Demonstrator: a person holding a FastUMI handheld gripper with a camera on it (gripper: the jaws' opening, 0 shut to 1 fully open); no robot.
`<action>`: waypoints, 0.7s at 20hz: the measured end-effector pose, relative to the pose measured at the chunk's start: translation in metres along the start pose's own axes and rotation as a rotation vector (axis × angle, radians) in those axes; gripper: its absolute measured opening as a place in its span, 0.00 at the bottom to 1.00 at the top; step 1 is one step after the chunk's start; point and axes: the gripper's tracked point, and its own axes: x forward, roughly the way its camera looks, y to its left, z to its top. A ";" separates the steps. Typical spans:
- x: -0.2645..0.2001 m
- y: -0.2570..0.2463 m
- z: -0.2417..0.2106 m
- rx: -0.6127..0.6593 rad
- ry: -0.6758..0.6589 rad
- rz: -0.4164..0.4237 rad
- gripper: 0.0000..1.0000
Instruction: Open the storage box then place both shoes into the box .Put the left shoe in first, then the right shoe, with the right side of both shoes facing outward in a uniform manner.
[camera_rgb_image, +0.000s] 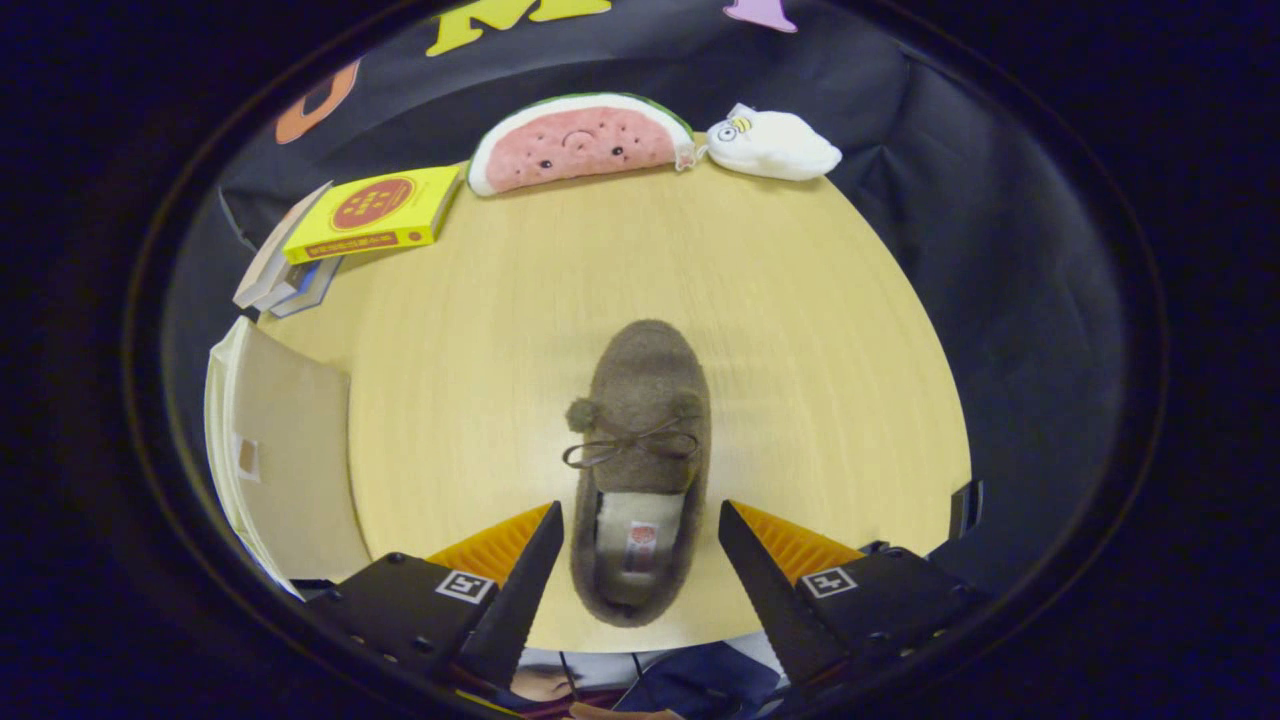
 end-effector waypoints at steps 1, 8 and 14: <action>0.003 -0.004 -0.002 0.005 0.013 -0.001 0.95; 0.038 -0.023 -0.017 -0.009 0.116 -0.076 0.64; 0.055 -0.020 -0.020 -0.004 0.145 -0.028 0.23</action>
